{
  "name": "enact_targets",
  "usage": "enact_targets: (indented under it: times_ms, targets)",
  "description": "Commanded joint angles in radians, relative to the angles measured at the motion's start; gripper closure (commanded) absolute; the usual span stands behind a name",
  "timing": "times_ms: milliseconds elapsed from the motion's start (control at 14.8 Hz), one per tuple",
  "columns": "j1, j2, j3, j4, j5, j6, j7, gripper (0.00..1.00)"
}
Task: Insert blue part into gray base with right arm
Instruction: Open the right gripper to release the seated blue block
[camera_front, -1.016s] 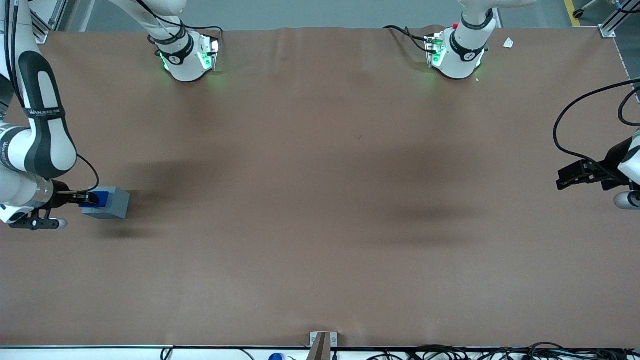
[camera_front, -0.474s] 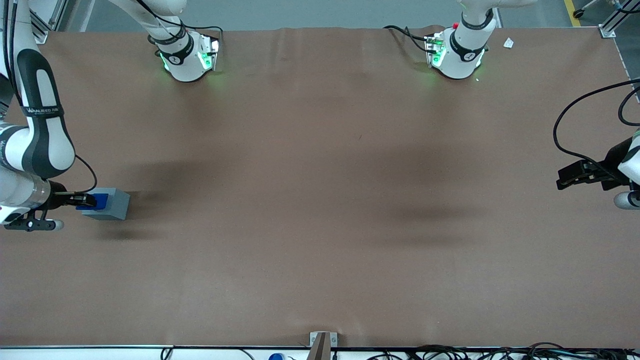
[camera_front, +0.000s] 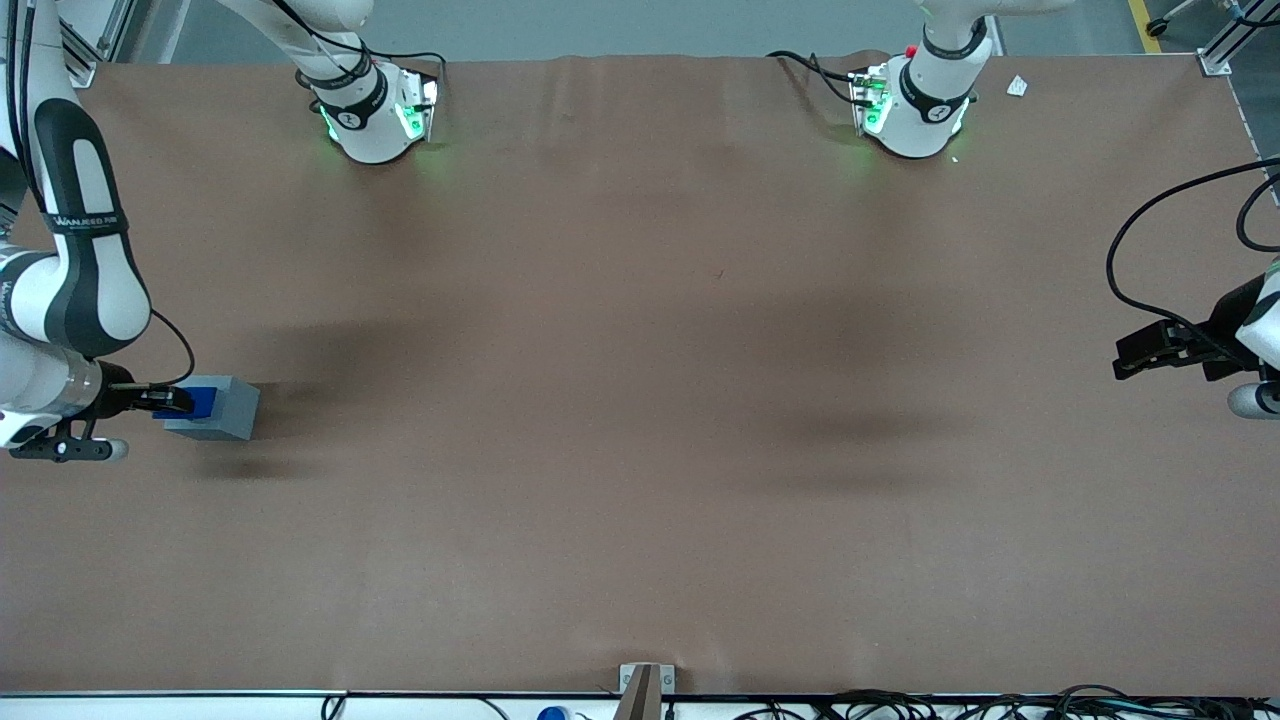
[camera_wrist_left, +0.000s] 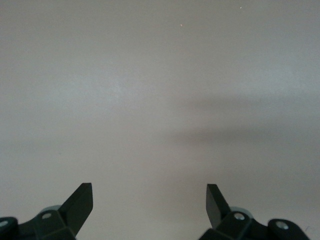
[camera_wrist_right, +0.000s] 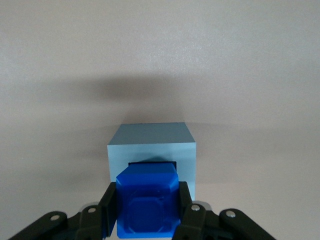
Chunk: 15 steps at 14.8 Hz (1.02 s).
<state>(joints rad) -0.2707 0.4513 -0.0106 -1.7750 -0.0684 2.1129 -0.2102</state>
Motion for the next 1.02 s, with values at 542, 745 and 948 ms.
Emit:
enact_targets:
  times_ms: [542, 745, 948]
  targets:
    - [-0.010, 0.020, 0.012, -0.061, 0.001, 0.078, 0.001, 0.57]
    - [-0.010, 0.018, 0.014, -0.018, 0.001, 0.012, 0.000, 0.00]
    - [-0.004, 0.013, 0.017, 0.066, 0.001, -0.101, 0.000, 0.00]
